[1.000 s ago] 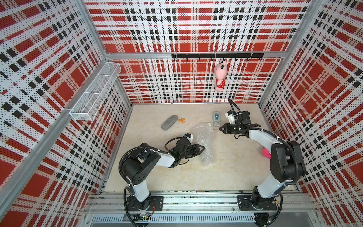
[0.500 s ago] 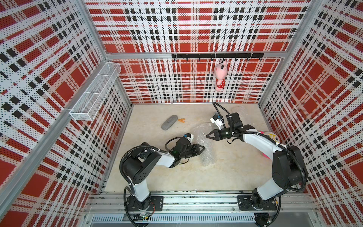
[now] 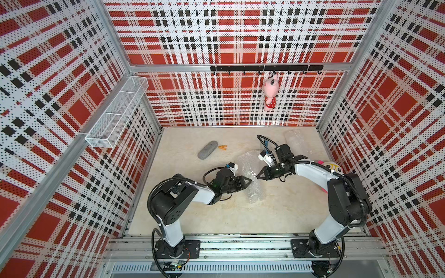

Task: Wrap vases in bubble wrap
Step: Stick the tape on the bubble wrap.

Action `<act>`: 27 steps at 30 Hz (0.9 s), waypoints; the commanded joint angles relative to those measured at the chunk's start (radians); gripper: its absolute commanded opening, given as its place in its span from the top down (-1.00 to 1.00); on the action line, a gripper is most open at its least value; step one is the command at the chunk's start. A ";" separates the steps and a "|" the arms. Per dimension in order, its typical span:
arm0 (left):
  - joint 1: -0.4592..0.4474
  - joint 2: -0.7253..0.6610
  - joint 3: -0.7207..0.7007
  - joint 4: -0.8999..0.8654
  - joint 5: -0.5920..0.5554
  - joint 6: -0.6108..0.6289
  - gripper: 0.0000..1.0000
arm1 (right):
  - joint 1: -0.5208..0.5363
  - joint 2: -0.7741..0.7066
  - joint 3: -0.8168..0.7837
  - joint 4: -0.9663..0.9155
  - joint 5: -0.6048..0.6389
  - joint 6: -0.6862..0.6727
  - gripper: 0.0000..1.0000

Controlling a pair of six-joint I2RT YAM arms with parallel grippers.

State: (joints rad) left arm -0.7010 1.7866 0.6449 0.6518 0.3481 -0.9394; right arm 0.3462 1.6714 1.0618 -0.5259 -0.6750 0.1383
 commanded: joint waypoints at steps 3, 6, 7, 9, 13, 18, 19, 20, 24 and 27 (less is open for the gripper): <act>0.007 0.043 -0.014 -0.167 -0.024 0.025 0.01 | 0.001 -0.033 -0.014 -0.032 0.033 -0.029 1.00; 0.011 0.044 -0.011 -0.170 -0.023 0.028 0.01 | 0.000 -0.041 -0.027 -0.031 0.044 -0.027 1.00; 0.011 0.044 -0.011 -0.170 -0.023 0.028 0.01 | 0.001 -0.037 -0.028 -0.030 0.045 -0.028 1.00; 0.012 0.045 -0.011 -0.172 -0.023 0.029 0.01 | 0.001 -0.025 -0.024 -0.029 0.050 -0.026 1.00; 0.012 0.042 -0.011 -0.176 -0.024 0.030 0.01 | 0.002 0.005 -0.017 -0.004 0.053 -0.008 1.00; 0.011 0.040 -0.010 -0.178 -0.024 0.028 0.01 | 0.026 0.039 -0.028 0.072 0.073 0.041 1.00; 0.011 0.040 -0.008 -0.179 -0.024 0.028 0.01 | 0.037 0.050 -0.029 0.084 0.079 0.048 1.00; 0.009 0.040 -0.007 -0.180 -0.023 0.028 0.00 | 0.047 0.061 -0.027 0.090 0.086 0.054 1.00; 0.011 0.028 0.001 -0.190 -0.022 0.030 -0.08 | 0.096 0.085 -0.015 0.099 0.153 0.067 0.79; 0.018 0.008 -0.005 -0.192 -0.014 0.024 -0.38 | 0.106 0.085 -0.010 0.100 0.182 0.073 0.73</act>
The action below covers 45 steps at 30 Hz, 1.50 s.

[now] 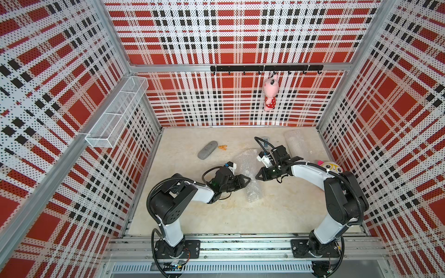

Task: Wrap vases in bubble wrap
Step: Stick the tape on the bubble wrap.

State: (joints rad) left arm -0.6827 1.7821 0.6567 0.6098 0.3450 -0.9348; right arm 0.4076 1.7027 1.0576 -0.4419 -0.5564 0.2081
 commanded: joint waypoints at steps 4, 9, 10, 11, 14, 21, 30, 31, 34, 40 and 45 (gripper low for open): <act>0.016 -0.029 -0.032 -0.146 0.001 0.008 -0.92 | 0.045 0.048 0.000 0.019 0.069 0.005 0.74; 0.041 -0.081 -0.069 -0.083 0.052 -0.025 -0.96 | 0.047 0.055 0.004 0.036 0.046 0.015 0.81; 0.049 -0.093 -0.079 -0.069 0.060 -0.033 -0.96 | 0.049 0.057 0.005 0.039 0.046 0.017 0.81; 0.057 -0.107 -0.089 -0.062 0.064 -0.038 -0.97 | 0.051 0.058 0.007 0.039 0.046 0.018 0.81; 0.089 -0.151 -0.115 -0.056 0.077 -0.045 -0.96 | 0.057 0.058 0.014 0.039 0.046 0.020 0.82; 0.139 -0.210 -0.141 -0.034 0.106 -0.053 -0.97 | 0.072 0.038 0.030 0.057 0.043 0.038 0.83; 0.089 -0.144 -0.059 -0.019 0.115 -0.061 -0.96 | 0.119 0.015 0.084 0.029 0.060 0.039 0.85; 0.090 -0.142 -0.054 -0.019 0.116 -0.062 -0.97 | 0.125 0.015 0.091 0.022 0.064 0.035 0.85; 0.099 -0.153 -0.042 -0.019 0.121 -0.065 -0.97 | 0.135 0.029 0.111 -0.002 0.082 0.023 0.85; 0.104 -0.122 -0.024 -0.019 0.127 -0.055 -0.97 | 0.149 0.051 0.116 -0.008 0.087 0.016 0.87; 0.114 -0.031 -0.032 -0.019 0.118 -0.034 -0.97 | 0.152 0.057 0.107 0.003 0.089 0.010 0.88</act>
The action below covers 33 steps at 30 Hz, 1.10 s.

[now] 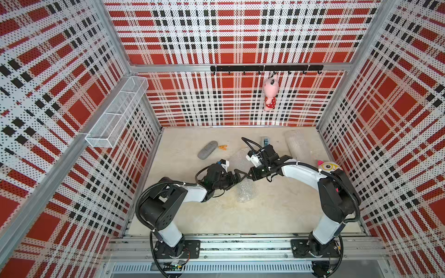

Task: Wrap vases in bubble wrap
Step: Stick the tape on the bubble wrap.

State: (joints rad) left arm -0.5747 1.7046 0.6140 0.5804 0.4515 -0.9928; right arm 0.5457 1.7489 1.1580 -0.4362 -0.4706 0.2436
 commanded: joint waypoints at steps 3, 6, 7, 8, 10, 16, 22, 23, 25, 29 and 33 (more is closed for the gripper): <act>0.013 0.078 0.010 0.010 -0.003 0.028 -0.96 | 0.013 0.020 -0.001 0.005 -0.003 -0.030 0.89; 0.016 0.090 0.019 0.010 -0.007 0.026 -0.55 | 0.014 0.022 -0.006 0.008 -0.003 -0.034 0.89; 0.016 0.088 0.020 0.010 -0.010 0.025 -0.40 | 0.014 0.021 -0.007 0.008 -0.001 -0.035 0.89; 0.016 0.085 0.020 0.010 -0.013 0.024 -0.32 | 0.013 0.018 -0.009 0.008 0.002 -0.036 0.89; 0.018 0.077 0.017 0.010 -0.017 0.022 -0.18 | 0.013 0.006 -0.012 0.007 0.013 -0.038 0.89; 0.018 0.082 0.000 0.010 -0.027 0.019 0.06 | -0.017 -0.072 -0.047 0.022 0.031 -0.038 0.80; 0.005 0.090 0.011 0.010 -0.028 0.017 0.10 | -0.082 -0.185 -0.134 0.129 0.014 0.028 0.16; 0.002 0.092 0.015 0.010 -0.027 0.017 0.10 | -0.084 -0.188 -0.151 0.165 0.000 0.045 0.04; -0.006 0.094 0.024 0.010 -0.028 0.017 0.11 | -0.084 -0.167 -0.168 0.224 -0.046 0.086 -0.19; -0.013 0.096 0.029 0.010 -0.028 0.014 0.11 | -0.080 -0.096 -0.201 0.365 -0.092 0.163 -0.65; -0.013 0.090 0.026 0.009 -0.030 0.015 0.11 | -0.080 -0.017 -0.224 0.463 -0.099 0.198 -0.81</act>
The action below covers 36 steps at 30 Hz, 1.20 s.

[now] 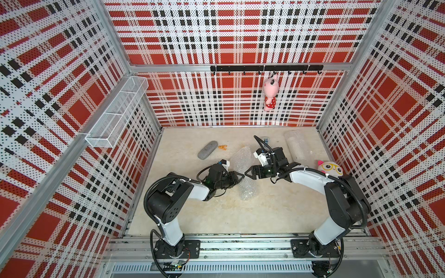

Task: Wrap vases in bubble wrap
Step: Stick the tape on the bubble wrap.

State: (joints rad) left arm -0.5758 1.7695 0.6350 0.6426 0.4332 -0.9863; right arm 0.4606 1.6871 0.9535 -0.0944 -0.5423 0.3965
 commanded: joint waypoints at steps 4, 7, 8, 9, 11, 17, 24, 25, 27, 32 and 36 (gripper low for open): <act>-0.013 0.022 0.005 -0.054 -0.009 0.010 0.12 | 0.000 0.146 -0.023 0.204 -0.040 0.081 -0.83; -0.015 0.021 0.005 -0.054 -0.005 0.011 0.14 | -0.001 0.186 -0.051 0.288 -0.040 0.145 -0.78; -0.013 0.018 0.003 -0.054 -0.005 0.012 0.15 | -0.002 0.192 -0.061 0.305 -0.030 0.149 -0.71; -0.013 0.014 0.001 -0.054 -0.005 0.013 0.15 | -0.002 0.196 -0.071 0.317 -0.021 0.185 -0.63; -0.012 0.003 -0.005 -0.054 -0.007 0.013 0.16 | -0.002 0.206 -0.083 0.321 -0.010 0.192 -0.37; 0.025 -0.036 -0.026 -0.053 0.007 0.002 -0.08 | -0.002 0.216 -0.118 0.305 0.004 0.164 0.08; 0.066 -0.080 -0.019 -0.044 0.025 -0.016 -0.49 | 0.000 0.202 -0.122 0.310 -0.024 0.163 0.06; 0.068 -0.082 -0.018 -0.037 0.030 -0.021 -0.58 | 0.002 0.198 -0.121 0.308 -0.023 0.163 0.06; 0.076 -0.090 -0.031 0.003 0.037 -0.049 -0.82 | 0.004 0.189 -0.116 0.305 -0.020 0.163 0.07; 0.085 -0.077 -0.052 0.127 0.051 -0.123 -1.00 | 0.018 0.175 -0.098 0.278 -0.013 0.128 0.07; 0.082 -0.019 -0.031 0.128 0.038 -0.113 -0.72 | 0.018 0.169 -0.100 0.279 -0.016 0.131 0.10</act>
State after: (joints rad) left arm -0.4961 1.7149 0.5903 0.7212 0.4644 -1.0954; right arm 0.4522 1.8336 0.8799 0.3382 -0.5926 0.5541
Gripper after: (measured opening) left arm 0.891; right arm 0.456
